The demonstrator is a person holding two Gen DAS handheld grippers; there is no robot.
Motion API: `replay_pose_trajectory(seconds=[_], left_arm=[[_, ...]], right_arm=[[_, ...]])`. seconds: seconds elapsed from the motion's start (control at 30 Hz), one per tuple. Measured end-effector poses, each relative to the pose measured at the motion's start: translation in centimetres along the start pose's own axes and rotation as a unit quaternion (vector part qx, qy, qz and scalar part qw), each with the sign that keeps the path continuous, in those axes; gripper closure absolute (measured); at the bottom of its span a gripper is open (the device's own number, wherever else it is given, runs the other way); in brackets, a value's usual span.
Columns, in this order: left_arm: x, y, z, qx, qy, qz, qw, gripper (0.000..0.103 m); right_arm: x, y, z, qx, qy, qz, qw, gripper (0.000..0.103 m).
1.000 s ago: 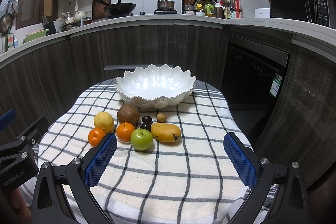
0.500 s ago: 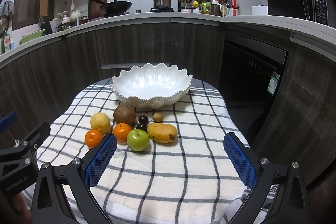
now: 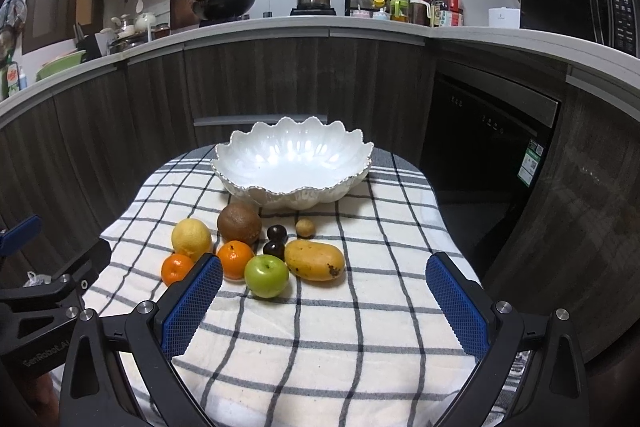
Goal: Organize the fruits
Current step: 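Grasp the mandarin with the left tool while the right tool approaches the small yellow fruit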
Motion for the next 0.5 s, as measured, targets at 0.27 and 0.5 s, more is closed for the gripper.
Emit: replay_pose_trajectory(seconds=[0.27, 0.5], left_arm=[[-0.2, 0.4, 2.6, -0.006, -0.026, 0.005, 0.9996, 0.0], [-0.5, 0.4, 5.0, -0.002, -0.046, 0.01, 0.9989, 0.0]], right_arm=[[0.2, -0.2, 2.2, 0.003, -0.027, -0.002, 1.0, 0.0], [0.2, -0.4, 4.7, -0.005, -0.05, -0.005, 0.999, 0.0]])
Point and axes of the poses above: each gripper's, at about its wrist camera, not at the fingertips, and z roughly the way its jaws point, y to its right, x to its top, the point moved 8 cm from there along z, roughly the way its jaws point
